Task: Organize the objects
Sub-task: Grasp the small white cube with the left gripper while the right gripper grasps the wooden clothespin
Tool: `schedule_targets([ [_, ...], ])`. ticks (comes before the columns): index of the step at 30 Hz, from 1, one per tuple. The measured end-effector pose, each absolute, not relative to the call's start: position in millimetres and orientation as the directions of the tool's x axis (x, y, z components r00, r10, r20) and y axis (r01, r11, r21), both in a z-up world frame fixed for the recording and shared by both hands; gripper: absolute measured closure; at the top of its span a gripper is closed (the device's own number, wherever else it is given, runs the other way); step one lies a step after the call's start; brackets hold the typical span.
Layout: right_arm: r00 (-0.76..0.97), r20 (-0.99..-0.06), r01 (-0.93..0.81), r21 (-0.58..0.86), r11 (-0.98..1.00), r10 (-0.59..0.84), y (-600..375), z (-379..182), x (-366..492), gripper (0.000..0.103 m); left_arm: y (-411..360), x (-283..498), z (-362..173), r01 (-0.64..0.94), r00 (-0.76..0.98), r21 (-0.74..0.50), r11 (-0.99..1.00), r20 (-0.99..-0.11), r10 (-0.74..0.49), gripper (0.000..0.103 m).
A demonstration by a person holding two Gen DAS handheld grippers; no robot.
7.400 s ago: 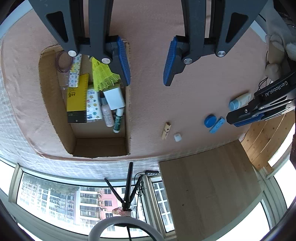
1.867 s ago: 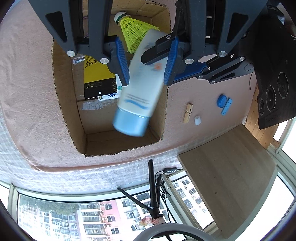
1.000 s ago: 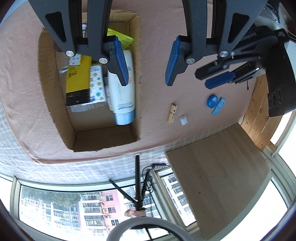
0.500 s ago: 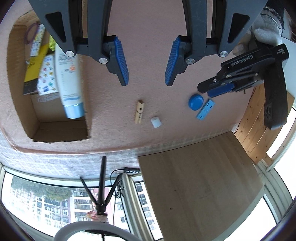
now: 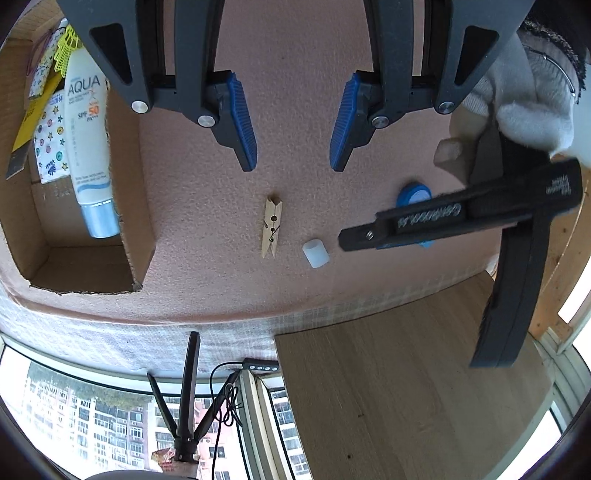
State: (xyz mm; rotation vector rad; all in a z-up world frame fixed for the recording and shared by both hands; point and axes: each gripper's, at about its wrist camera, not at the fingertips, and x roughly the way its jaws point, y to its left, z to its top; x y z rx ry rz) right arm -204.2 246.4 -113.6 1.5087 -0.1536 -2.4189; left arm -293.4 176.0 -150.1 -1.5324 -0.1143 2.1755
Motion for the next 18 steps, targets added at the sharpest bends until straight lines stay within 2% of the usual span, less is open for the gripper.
schedule_targets([
  [4,-0.4,-0.868,0.175,0.244,-0.954,-0.295,243,-122,-212,0.065,186,-312,-163,-0.302,-0.235,-0.356,-0.885,-0.871,0.431,0.059],
  [15,-0.393,-0.881,0.156,0.219,-0.963,-0.264,241,-132,-225,0.065,214,-328,-177,-0.327,-0.237,-0.265,-0.907,-0.906,0.351,0.06],
  [16,-0.391,-0.881,0.151,0.224,-0.963,-0.266,241,-133,-225,0.065,215,-327,-177,-0.333,-0.24,-0.258,-0.907,-0.907,0.346,0.063],
  [17,-0.39,-0.881,0.15,0.227,-0.962,-0.268,241,-134,-226,0.065,217,-326,-177,-0.344,-0.244,-0.242,-0.907,-0.91,0.335,0.07],
  [18,-0.39,-0.882,0.147,0.223,-0.964,-0.263,242,-135,-226,0.065,219,-324,-178,-0.355,-0.254,-0.218,-0.909,-0.913,0.318,0.073],
])
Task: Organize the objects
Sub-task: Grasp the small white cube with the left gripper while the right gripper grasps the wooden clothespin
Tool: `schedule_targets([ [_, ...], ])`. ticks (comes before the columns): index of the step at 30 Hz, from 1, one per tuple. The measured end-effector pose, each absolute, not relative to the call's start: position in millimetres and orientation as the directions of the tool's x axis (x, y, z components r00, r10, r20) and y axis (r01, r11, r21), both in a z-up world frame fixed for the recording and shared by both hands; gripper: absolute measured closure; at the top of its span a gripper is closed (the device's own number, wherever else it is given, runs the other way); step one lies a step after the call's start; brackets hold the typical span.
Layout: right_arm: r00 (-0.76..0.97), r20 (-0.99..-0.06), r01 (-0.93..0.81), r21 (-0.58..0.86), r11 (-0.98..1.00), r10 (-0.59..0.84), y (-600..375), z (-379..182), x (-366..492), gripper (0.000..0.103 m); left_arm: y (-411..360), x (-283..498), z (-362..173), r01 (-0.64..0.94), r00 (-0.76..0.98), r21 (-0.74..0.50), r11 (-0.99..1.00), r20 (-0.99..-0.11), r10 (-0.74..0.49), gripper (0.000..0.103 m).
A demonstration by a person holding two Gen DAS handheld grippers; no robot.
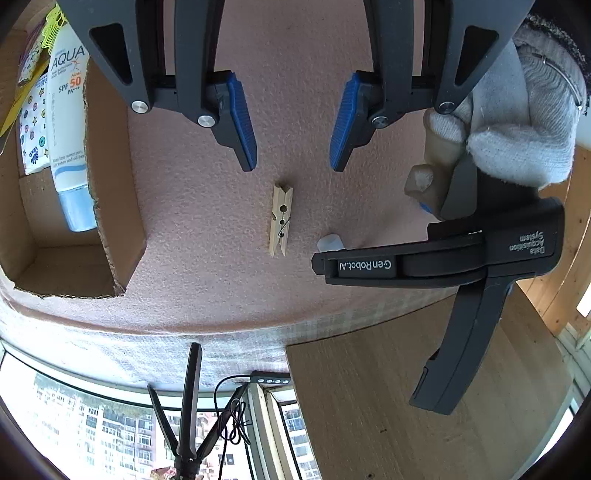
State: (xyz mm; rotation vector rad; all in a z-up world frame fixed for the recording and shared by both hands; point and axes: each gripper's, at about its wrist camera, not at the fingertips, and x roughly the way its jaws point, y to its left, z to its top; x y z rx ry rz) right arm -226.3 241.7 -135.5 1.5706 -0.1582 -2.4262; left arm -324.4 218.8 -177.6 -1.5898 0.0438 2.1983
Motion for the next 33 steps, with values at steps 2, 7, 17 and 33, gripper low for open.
schedule_targets([
  [2,-0.392,-0.884,0.14,0.214,-0.967,-0.253,241,-137,-227,0.065,219,-323,-177,-0.369,-0.266,-0.198,-0.908,-0.913,0.308,0.078],
  [7,-0.381,-0.896,0.129,0.191,-0.973,-0.227,240,-143,-232,0.065,215,-317,-175,-0.394,-0.278,-0.185,-0.901,-0.91,0.308,0.085],
  [17,-0.372,-0.905,0.142,0.162,-0.977,-0.204,223,-156,-253,0.071,203,-316,-172,-0.38,-0.262,-0.242,-0.893,-0.898,0.354,0.093],
  [33,-0.392,-0.899,0.126,0.16,-0.979,-0.198,227,-160,-271,0.092,182,-322,-156,-0.314,-0.268,-0.334,-0.889,-0.867,0.42,0.097],
])
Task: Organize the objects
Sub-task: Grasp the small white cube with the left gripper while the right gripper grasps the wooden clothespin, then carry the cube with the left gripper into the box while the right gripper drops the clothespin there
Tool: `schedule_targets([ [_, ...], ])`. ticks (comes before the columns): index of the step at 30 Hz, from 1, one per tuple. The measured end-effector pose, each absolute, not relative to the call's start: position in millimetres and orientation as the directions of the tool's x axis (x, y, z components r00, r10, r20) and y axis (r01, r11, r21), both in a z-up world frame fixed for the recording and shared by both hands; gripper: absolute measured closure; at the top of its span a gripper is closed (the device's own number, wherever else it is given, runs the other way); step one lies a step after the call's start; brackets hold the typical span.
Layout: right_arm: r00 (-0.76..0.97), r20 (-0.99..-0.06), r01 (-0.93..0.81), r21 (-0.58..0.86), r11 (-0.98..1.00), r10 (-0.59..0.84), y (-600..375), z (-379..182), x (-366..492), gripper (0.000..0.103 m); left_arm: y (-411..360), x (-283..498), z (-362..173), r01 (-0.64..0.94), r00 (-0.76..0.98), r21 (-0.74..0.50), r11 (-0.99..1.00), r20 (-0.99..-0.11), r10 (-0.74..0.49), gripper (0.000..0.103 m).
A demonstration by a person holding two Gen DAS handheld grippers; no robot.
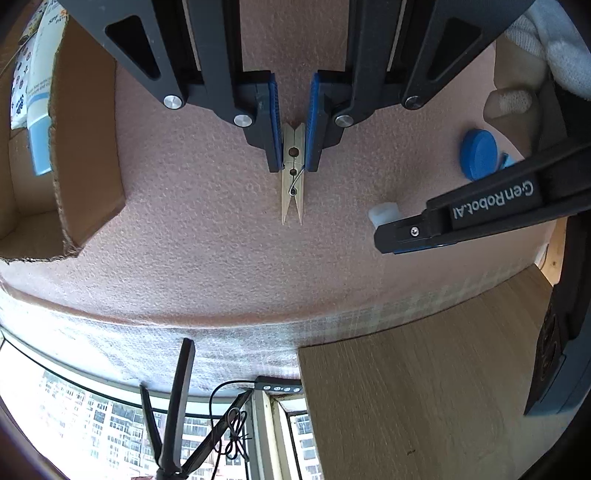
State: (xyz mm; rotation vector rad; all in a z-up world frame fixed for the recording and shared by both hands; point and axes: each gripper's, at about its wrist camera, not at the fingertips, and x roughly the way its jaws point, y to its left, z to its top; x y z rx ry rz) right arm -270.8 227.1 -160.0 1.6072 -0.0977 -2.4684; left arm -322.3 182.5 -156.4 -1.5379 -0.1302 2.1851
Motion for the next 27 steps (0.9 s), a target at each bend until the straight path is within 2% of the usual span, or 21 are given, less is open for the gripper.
schedule_targets([
  [9,-0.443,-0.851,0.144,0.242,-0.959,-0.282,244,-115,-244,0.092,165,-308,-121,-0.315,-0.323,-0.352,-0.881,-0.833,0.449,0.097],
  [13,-0.49,-0.827,0.166,0.221,-0.961,-0.275,259,-90,-222,0.092,173,-293,-102,-0.347,-0.348,-0.352,-0.869,-0.813,0.468,0.097],
  [19,-0.546,-0.805,0.148,0.181,-0.972,-0.232,305,-62,-187,0.092,207,-263,-76,-0.422,-0.365,-0.319,-0.848,-0.797,0.481,0.097],
  [27,-0.568,-0.811,0.047,0.136,-0.99,-0.139,384,-58,-153,0.092,288,-226,-61,-0.543,-0.335,-0.284,-0.79,-0.79,0.514,0.097],
])
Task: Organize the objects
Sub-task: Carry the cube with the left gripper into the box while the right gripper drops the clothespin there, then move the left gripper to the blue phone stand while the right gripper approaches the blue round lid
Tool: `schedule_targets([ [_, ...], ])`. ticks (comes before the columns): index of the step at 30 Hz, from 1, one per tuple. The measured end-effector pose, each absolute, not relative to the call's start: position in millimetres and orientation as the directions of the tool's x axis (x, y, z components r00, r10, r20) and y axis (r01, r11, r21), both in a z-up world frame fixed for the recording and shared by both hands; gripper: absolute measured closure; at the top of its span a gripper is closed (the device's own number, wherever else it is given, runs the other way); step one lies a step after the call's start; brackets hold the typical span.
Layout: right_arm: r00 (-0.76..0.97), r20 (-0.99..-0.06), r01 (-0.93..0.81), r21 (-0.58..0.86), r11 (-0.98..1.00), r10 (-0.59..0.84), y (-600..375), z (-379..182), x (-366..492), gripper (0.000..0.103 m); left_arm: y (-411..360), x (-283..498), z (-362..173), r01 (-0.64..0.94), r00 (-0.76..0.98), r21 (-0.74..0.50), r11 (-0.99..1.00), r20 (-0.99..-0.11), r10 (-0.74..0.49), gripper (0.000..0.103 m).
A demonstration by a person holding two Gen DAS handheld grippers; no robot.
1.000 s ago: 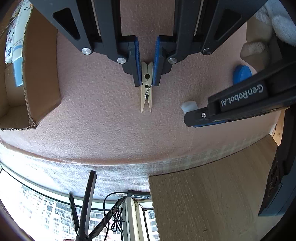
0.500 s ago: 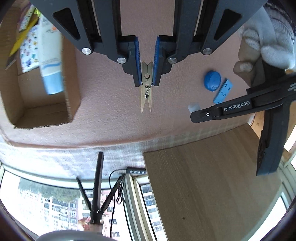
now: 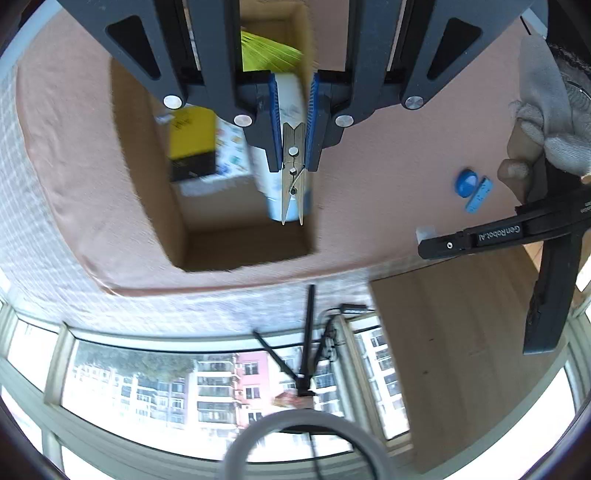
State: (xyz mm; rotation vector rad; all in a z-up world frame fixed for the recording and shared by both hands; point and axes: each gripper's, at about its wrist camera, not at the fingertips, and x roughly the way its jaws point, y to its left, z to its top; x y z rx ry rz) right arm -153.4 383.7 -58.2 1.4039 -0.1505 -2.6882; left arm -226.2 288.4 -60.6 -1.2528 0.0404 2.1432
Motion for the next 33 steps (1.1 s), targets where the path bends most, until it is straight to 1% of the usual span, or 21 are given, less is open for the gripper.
schedule_targets([
  [8,-0.555,-0.825,-0.037,0.151,-0.988,-0.106,434,-64,-132,0.092,363,-204,-63,-0.612,-0.289,-0.272,-0.743,-0.797,0.53,0.097],
  [19,-0.545,-0.832,-0.052,0.159,-0.986,-0.106,454,-73,-121,0.092,405,-190,-70,-0.636,-0.255,-0.266,-0.724,-0.814,0.522,0.096],
  [20,-0.545,-0.831,-0.05,0.16,-0.986,-0.107,454,-72,-120,0.092,407,-188,-69,-0.64,-0.264,-0.255,-0.725,-0.813,0.518,0.091],
  [21,-0.546,-0.831,-0.05,0.159,-0.986,-0.106,454,-71,-119,0.092,407,-187,-68,-0.642,-0.268,-0.252,-0.724,-0.811,0.52,0.083],
  [22,-0.548,-0.83,-0.049,0.157,-0.986,-0.105,454,-70,-118,0.092,407,-186,-67,-0.643,-0.268,-0.255,-0.722,-0.808,0.524,0.081],
  [23,-0.552,-0.827,-0.048,0.16,-0.986,-0.107,455,-70,-118,0.09,407,-186,-65,-0.642,-0.267,-0.257,-0.723,-0.809,0.524,0.079],
  [24,-0.558,-0.822,-0.046,0.164,-0.985,-0.111,455,-68,-117,0.082,406,-185,-64,-0.643,-0.262,-0.258,-0.721,-0.811,0.523,0.074],
  [26,-0.562,-0.819,-0.046,0.164,-0.985,-0.11,455,-67,-116,0.068,404,-183,-62,-0.648,-0.271,-0.245,-0.721,-0.811,0.519,0.072],
  [33,-0.555,-0.821,-0.032,0.182,-0.983,-0.134,446,-69,-116,0.068,380,-180,-55,-0.638,-0.309,-0.216,-0.739,-0.807,0.503,0.072],
])
